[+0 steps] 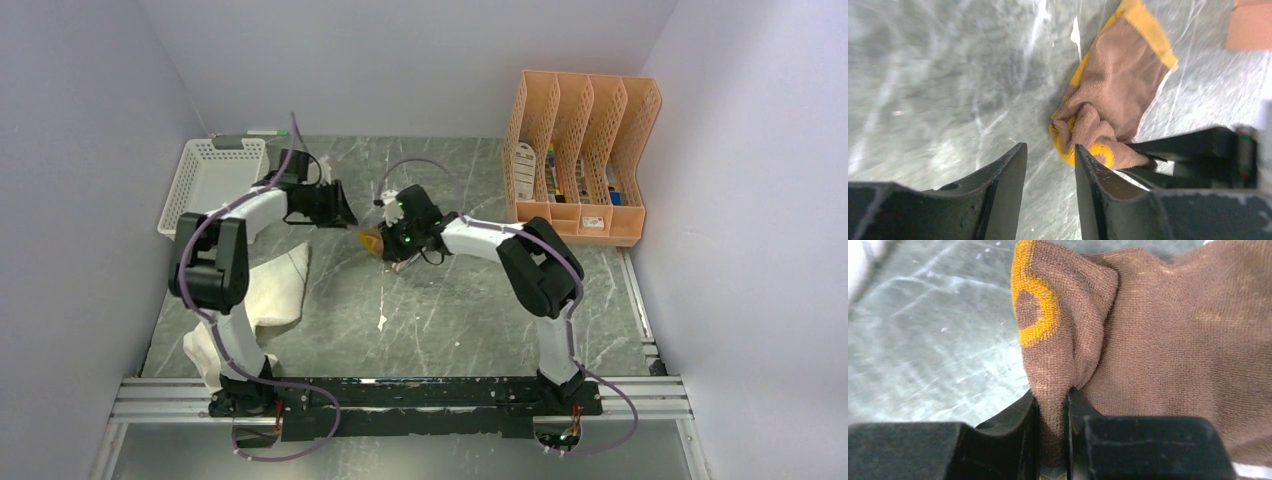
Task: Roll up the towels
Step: Roll the towel at the center of the board.
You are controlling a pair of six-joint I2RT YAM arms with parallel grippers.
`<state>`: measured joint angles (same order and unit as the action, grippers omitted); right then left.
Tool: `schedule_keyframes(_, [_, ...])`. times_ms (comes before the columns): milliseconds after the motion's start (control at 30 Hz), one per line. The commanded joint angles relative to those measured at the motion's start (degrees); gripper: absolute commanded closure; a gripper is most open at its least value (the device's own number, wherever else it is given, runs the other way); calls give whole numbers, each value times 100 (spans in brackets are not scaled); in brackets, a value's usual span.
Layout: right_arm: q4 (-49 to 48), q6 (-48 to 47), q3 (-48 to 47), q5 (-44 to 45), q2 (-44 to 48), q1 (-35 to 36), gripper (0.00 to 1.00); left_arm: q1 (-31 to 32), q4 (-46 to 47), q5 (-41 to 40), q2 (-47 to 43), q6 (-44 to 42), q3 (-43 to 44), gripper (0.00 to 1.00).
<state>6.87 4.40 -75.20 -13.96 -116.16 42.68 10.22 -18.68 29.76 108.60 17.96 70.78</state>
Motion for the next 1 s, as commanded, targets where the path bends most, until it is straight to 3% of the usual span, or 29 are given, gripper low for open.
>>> schedule_keyframes(0, [-780,1245,406,-2687,-10,-567,88,-229,145,-227,-777,59,-136,47])
schedule_keyframes(233, [-2417,3070,644,-4510,-528,-1191,88,-227,567,384,-1145,85,-669,42])
schedule_keyframes(367, [-4283,4562,1059,-4949,-740,-1381,88,-23,846,565,-1109,161,-970,41])
schedule_keyframes(467, [-4961,5266,1205,-4989,-967,-1417,87,218,1030,477,-1006,331,-1130,40])
schedule_keyframes(967, [-3610,4561,874,-4616,-1277,-1414,85,629,1166,312,-337,551,-1082,35])
